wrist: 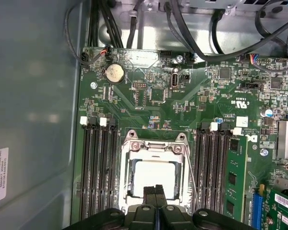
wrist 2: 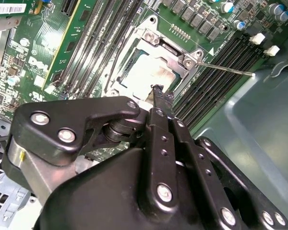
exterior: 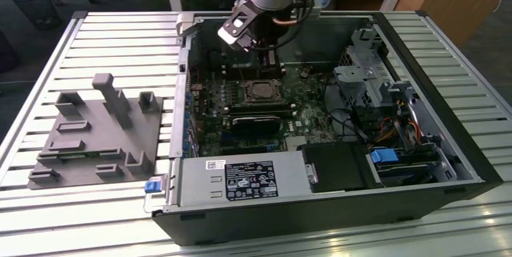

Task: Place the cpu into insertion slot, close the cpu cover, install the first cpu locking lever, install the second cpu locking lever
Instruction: 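Install the first cpu locking lever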

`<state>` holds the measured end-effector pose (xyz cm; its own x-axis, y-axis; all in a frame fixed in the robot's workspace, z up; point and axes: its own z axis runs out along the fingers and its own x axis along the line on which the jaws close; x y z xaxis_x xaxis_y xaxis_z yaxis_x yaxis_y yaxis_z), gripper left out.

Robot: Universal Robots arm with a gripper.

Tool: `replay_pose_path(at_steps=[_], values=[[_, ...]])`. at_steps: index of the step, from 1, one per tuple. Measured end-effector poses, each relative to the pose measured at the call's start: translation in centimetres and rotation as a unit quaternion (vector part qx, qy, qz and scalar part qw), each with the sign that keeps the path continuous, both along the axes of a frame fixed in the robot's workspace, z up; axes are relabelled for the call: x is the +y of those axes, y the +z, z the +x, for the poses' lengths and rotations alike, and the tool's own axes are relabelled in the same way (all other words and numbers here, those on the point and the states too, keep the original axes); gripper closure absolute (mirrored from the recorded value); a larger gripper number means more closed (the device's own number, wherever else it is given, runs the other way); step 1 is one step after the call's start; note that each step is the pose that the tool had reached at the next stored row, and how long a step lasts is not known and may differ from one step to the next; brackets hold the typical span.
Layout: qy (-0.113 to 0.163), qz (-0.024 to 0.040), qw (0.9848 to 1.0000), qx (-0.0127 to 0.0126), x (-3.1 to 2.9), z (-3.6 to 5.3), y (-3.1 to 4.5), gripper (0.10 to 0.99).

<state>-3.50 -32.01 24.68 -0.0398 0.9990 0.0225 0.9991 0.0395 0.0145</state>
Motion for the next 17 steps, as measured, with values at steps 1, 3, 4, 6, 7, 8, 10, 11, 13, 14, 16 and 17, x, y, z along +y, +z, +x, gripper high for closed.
replay_pose_path(at_steps=[1, 3, 4, 6, 7, 8, 10, 11, 13, 14, 16, 17], values=[[0.0, 0.0, 1.0, 0.0, 0.0, 0.0, 0.06, 0.98], [0.0, 0.0, 1.0, 0.0, 0.0, 0.0, 0.19, 0.98], [0.0, 0.0, 1.0, 0.0, 0.0, 0.0, 0.26, 0.98], [0.0, 0.0, 1.0, 0.0, 0.0, 0.0, 0.41, 0.98], [0.0, 0.0, 1.0, 0.0, 0.0, 0.0, 0.48, 0.98], [0.0, 0.0, 1.0, 0.0, 0.0, 0.0, 0.55, 0.98], [0.0, 0.0, 1.0, 0.0, 0.0, 0.0, 0.68, 0.98], [0.0, 0.0, 1.0, 0.0, 0.0, 0.0, 0.75, 0.98], [0.0, 0.0, 1.0, 0.0, 0.0, 0.0, 0.89, 0.98], [0.0, 0.0, 1.0, 0.0, 0.0, 0.0, 0.95, 0.98], [0.0, 0.0, 1.0, 0.0, 0.0, 0.0, 1.12, 0.98], [0.0, 0.0, 1.0, 0.0, 0.0, 0.0, 1.21, 0.98]])
